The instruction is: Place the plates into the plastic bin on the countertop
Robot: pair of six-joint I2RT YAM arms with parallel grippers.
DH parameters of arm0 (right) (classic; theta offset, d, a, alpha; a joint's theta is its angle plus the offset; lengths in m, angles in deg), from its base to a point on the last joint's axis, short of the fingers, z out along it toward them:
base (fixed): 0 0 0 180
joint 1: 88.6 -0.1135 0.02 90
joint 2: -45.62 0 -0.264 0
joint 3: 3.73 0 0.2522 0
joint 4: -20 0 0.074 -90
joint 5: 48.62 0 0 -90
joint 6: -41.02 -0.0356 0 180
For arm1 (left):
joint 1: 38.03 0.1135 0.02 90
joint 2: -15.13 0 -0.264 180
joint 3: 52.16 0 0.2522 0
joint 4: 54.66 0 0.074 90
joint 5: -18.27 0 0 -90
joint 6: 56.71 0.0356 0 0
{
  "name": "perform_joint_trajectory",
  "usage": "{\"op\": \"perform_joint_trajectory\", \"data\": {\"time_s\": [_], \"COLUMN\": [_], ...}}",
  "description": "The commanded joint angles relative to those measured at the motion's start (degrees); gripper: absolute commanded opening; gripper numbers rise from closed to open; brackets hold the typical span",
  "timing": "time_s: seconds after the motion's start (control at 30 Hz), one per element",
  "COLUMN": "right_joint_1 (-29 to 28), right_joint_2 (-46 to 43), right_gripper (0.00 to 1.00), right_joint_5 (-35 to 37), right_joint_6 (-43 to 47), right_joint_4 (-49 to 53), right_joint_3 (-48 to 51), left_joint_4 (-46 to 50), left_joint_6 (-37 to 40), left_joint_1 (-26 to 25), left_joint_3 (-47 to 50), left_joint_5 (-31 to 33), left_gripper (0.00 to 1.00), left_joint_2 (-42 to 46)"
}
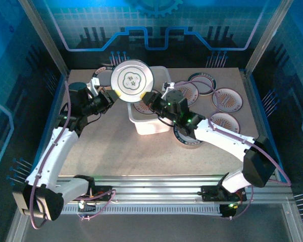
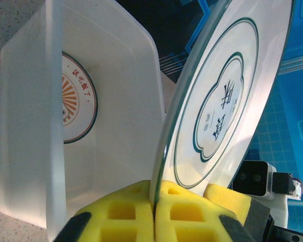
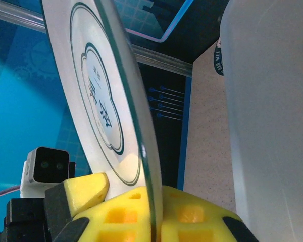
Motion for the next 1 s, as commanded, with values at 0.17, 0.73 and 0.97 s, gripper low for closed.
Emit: {"op": "perform_joint_trajectory", "data": {"time_s": [0.17, 0.73, 0.97], "right_joint_1": [-0.99, 0.49, 2.61], "right_joint_2": [1.25, 0.55, 0.60], "right_gripper": [0.04, 0.00, 0.00], "right_joint_5": [2.51, 4.83, 6.94], "right_joint_6": [0.32, -0.84, -1.22], "right_joint_4": [-1.77, 0.86, 6.35], "right_joint_3": [-0.13, -0.61, -2.53], "left_joint_4": [0.45, 4.75, 4.96], "left_joint_6": [1.83, 6.45, 7.34], "left_joint_1": [-0.73, 0.35, 5.45], "left_joint_3": [-0.76, -3.81, -4.44], "left_joint_5": [0.05, 2.63, 0.75], "left_gripper": [0.24, 0.70, 0.73], "left_joint_2": [1.89, 3.19, 1.73]}}
